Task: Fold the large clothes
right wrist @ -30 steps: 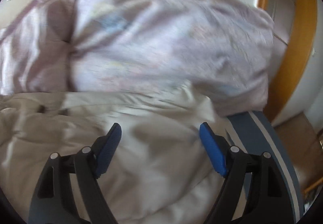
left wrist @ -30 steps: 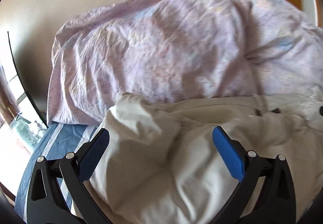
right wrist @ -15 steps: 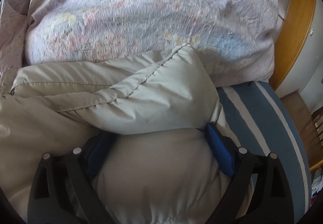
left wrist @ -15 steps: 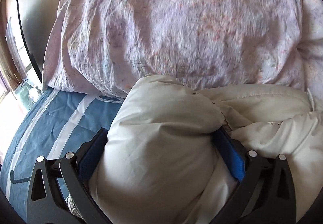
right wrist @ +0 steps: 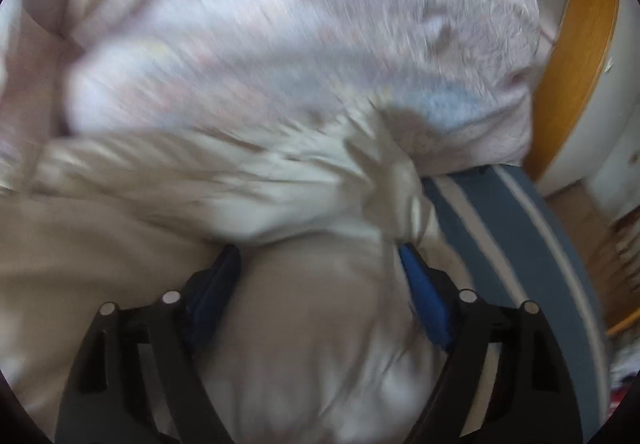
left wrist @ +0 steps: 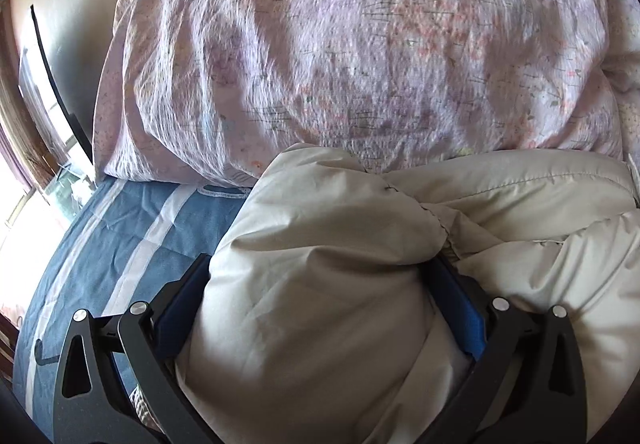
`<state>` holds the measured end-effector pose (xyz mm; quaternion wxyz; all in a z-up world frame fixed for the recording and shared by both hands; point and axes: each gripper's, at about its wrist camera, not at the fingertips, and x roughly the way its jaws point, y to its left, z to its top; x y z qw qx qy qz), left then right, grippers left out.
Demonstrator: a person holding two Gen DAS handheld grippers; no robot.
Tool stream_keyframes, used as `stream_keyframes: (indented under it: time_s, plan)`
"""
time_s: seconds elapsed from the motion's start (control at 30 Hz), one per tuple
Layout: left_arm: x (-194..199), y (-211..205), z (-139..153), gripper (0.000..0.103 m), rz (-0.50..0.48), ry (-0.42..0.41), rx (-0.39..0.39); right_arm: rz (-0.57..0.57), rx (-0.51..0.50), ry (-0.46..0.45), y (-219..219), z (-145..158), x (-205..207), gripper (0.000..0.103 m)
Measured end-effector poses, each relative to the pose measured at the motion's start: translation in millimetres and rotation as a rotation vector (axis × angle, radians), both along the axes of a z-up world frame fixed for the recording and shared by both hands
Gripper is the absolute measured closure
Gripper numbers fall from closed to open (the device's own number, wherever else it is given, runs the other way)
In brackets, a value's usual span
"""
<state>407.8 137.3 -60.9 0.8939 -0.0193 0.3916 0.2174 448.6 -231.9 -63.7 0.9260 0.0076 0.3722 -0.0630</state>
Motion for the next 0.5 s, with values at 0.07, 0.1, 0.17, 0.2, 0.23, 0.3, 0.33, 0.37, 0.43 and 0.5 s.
stream_keyframes:
  time_s: [0.07,0.1,0.17,0.2,0.23,0.3,0.33,0.37,0.43,0.5]
  plan:
    - [0,1,1,0.001,0.000,-0.002,-0.004,0.031,0.003,-0.013,7,7,0,0.018]
    - [1,3,1,0.001,0.000,-0.003,-0.006,0.018,-0.035,0.011,10,3,6,0.018]
    - [1,9,0,0.001,-0.001,-0.005,-0.027,-0.034,-0.096,0.055,7,-11,18,0.018]
    - [2,12,-1,0.001,-0.002,-0.006,-0.036,-0.073,-0.108,0.078,-3,-21,23,0.018]
    - [2,14,-2,0.001,-0.004,-0.008,-0.049,-0.096,-0.092,0.088,-13,-28,26,0.013]
    - [3,24,-4,0.001,-0.006,-0.013,-0.097,-0.097,-0.022,0.089,-25,-35,29,0.011]
    - [4,28,-6,0.001,-0.005,-0.014,-0.111,-0.097,-0.044,0.084,-23,-38,31,0.009]
    - [4,30,-7,0.001,-0.004,-0.015,-0.126,-0.101,-0.066,0.076,-21,-39,31,0.008]
    - [4,33,-9,0.001,-0.002,-0.013,-0.132,-0.112,-0.094,0.066,-15,-44,32,0.007]
    - [5,34,-10,0.001,-0.001,-0.009,-0.138,-0.106,-0.059,0.081,-19,-47,36,0.006]
